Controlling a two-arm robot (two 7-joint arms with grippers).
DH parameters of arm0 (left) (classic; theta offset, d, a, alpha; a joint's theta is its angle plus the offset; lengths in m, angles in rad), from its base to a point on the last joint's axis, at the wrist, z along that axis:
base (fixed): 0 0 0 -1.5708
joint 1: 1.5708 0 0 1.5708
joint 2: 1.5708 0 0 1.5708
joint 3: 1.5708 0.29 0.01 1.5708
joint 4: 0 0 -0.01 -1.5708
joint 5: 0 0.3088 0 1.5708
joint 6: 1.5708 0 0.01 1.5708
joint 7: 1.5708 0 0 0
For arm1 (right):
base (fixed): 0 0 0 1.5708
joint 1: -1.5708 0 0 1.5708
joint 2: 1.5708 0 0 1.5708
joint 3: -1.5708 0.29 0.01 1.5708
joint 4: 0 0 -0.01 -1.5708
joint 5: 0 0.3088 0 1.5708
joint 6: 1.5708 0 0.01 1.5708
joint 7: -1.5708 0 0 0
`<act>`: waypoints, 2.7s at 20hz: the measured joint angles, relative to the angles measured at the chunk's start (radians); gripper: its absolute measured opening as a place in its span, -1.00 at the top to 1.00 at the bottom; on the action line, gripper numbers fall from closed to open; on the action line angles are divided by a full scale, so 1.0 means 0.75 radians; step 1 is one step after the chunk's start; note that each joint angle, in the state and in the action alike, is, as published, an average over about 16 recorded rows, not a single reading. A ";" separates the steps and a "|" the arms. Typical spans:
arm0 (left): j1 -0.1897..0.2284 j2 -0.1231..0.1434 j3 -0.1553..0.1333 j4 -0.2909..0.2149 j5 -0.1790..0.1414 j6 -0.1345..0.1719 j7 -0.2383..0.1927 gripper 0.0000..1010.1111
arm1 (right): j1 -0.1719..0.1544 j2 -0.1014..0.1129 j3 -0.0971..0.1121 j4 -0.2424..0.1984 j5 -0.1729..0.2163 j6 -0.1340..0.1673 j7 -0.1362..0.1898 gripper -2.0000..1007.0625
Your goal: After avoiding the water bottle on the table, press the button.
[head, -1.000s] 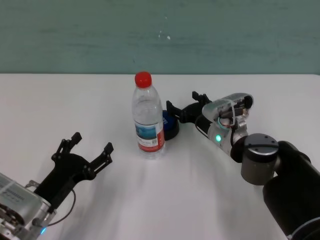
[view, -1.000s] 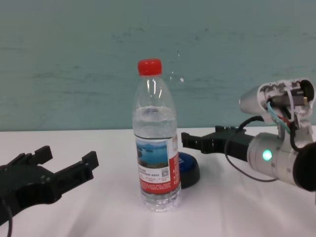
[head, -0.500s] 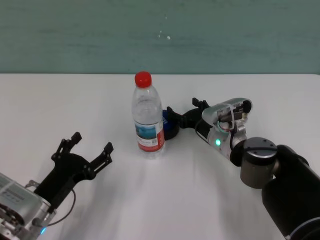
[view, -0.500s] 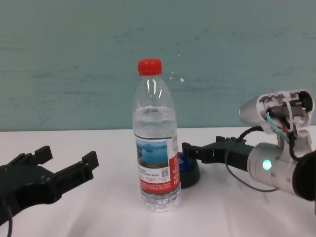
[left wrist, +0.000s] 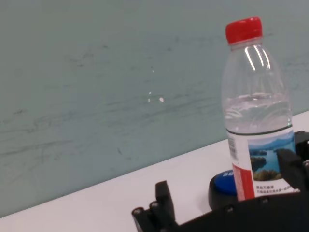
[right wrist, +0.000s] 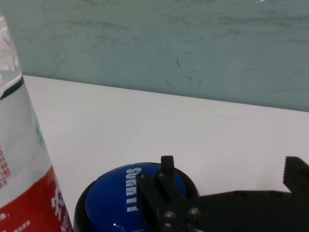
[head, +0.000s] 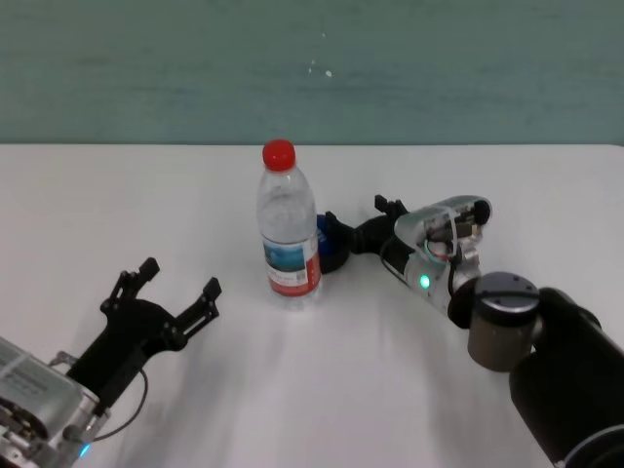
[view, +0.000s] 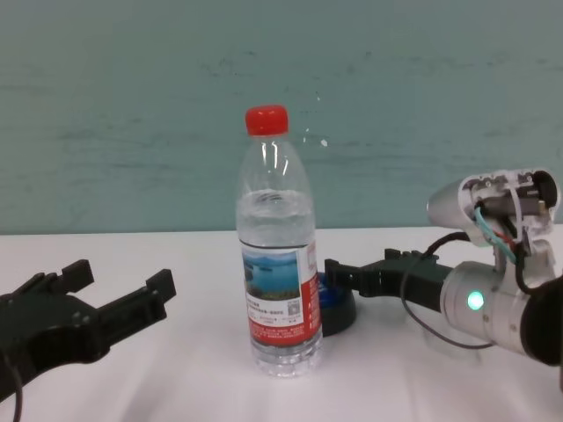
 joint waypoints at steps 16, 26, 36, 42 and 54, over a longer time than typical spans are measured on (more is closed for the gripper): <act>0.000 0.000 0.000 0.000 0.000 0.000 0.000 -1.00 | -0.087 0.032 0.014 -0.182 -0.017 0.015 -0.049 -0.99; 0.000 0.000 0.000 0.000 0.000 0.000 0.000 -1.00 | -0.193 0.055 0.044 -0.360 -0.045 0.033 -0.108 -0.99; 0.000 0.000 0.000 0.000 0.000 0.000 0.000 -1.00 | -0.321 0.063 0.089 -0.525 -0.083 0.044 -0.168 -0.99; 0.000 0.000 0.000 0.000 0.000 0.000 0.000 -1.00 | -0.380 0.052 0.110 -0.587 -0.108 0.014 -0.193 -0.99; 0.000 0.000 0.000 0.000 0.000 0.000 0.000 -1.00 | -0.492 0.019 0.130 -0.693 -0.176 -0.062 -0.233 -0.99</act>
